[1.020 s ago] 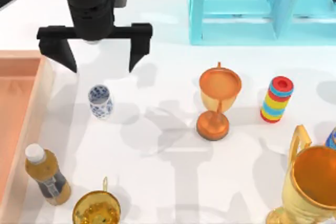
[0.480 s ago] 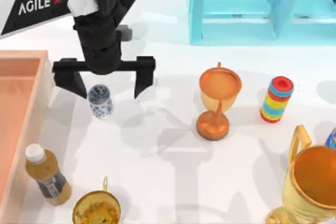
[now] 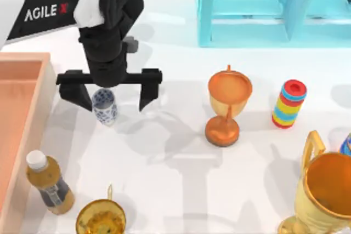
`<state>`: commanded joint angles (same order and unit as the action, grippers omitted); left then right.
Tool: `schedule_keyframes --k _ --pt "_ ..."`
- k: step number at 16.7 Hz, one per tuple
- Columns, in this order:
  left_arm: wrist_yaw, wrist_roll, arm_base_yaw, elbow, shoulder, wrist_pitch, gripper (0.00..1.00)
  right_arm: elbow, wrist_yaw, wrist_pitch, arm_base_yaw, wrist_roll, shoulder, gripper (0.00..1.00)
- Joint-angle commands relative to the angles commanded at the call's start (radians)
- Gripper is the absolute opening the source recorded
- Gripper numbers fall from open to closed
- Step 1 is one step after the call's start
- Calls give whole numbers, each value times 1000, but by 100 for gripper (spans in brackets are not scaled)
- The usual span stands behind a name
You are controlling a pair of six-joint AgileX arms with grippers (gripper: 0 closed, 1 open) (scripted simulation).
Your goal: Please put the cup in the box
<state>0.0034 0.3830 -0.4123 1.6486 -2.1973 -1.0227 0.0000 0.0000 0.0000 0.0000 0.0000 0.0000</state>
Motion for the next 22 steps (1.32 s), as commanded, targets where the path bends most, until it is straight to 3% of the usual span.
schedule_keyframes --k 11,22 --pt "0 0 0 0 0 0 2 0 0 0 0 0 0 100" --pt "5 -15 6 3 15 -14 0 0 0 0 0 0 0 100"
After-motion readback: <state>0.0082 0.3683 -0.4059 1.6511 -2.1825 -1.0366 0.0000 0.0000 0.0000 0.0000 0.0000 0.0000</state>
